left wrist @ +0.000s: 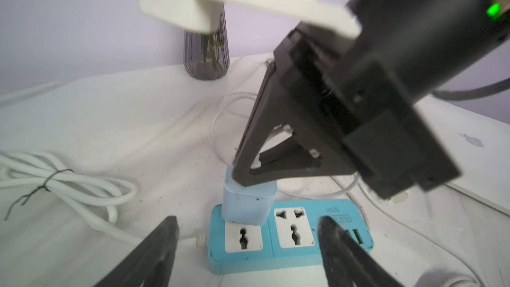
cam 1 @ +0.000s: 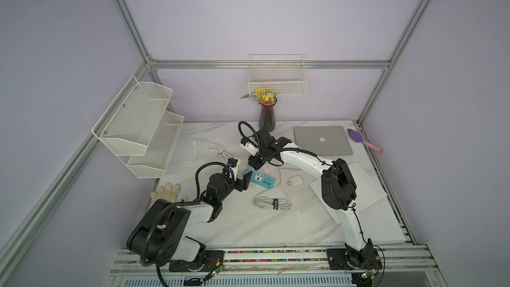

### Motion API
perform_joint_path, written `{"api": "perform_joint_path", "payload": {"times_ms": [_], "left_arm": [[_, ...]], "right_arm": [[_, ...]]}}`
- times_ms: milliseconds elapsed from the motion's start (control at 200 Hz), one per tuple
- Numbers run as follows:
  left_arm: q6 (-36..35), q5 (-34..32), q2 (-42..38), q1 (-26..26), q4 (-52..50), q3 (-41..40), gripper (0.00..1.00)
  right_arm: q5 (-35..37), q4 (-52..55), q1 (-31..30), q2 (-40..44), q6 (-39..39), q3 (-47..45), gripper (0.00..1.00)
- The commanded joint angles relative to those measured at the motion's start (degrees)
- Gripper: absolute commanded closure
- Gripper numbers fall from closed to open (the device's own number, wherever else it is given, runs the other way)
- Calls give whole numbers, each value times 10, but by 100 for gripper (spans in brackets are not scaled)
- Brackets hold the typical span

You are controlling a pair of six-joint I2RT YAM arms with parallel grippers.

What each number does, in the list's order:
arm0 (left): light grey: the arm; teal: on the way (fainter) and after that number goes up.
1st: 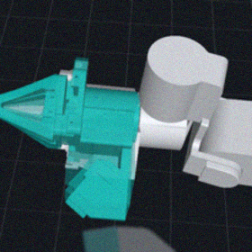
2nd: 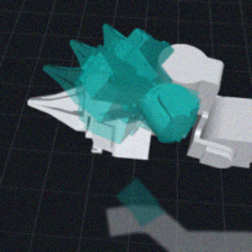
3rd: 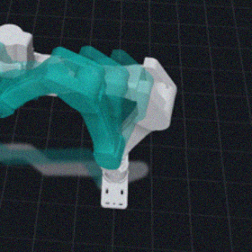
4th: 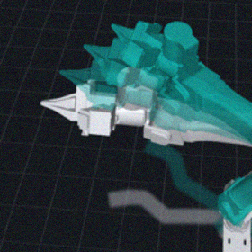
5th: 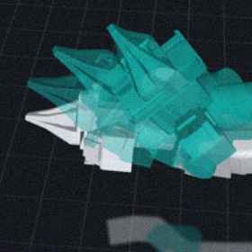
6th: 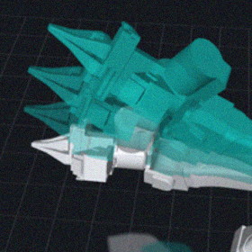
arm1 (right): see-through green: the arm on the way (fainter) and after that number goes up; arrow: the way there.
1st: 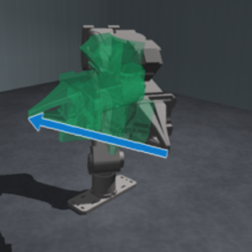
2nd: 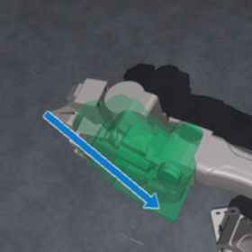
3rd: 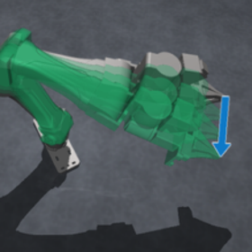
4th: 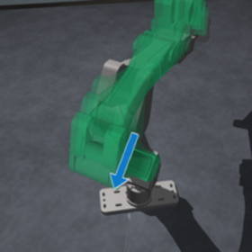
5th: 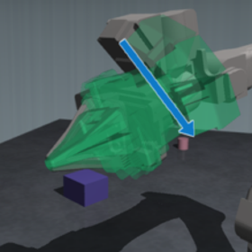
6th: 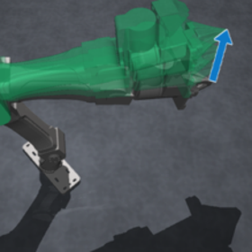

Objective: Unplug the laptop charger
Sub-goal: Remove the charging cable from the plug.

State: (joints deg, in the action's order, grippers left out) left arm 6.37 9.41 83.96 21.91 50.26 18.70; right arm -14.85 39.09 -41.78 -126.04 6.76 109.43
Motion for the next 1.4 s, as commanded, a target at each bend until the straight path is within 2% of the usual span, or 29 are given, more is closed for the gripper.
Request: {"api": "perform_joint_path", "payload": {"times_ms": [0,225,405,525,745,880,960,1110,1200,1315,1395], "left_arm": [[-8,13,38,3,89,-3,19],[-23,10,107,7,182,-5,18],[-25,17,141,9,200,12,18],[-26,8,165,10,247,18,17],[-24,-12,203,10,237,58,19],[-17,-16,231,10,240,74,30],[-11,-6,240,10,236,81,49],[-11,-6,256,10,253,68,53],[-21,-5,257,10,254,65,72],[-21,7,264,10,254,63,87],[-18,19,277,12,258,60,93]], "right_arm": [[-31,28,-4,-24,16,-3,100],[-54,31,-4,-30,11,-4,100],[-9,70,-11,-44,33,14,100],[1,69,-15,-41,37,7,100],[-7,57,-18,-41,29,3,100],[-13,50,-18,-39,23,-1,100],[-15,48,-18,-38,19,-3,100],[-25,41,-18,-38,13,-6,100],[-24,40,-18,-38,12,-4,100],[-19,46,-18,-41,11,6,100],[-17,52,-18,-43,12,15,100]]}}
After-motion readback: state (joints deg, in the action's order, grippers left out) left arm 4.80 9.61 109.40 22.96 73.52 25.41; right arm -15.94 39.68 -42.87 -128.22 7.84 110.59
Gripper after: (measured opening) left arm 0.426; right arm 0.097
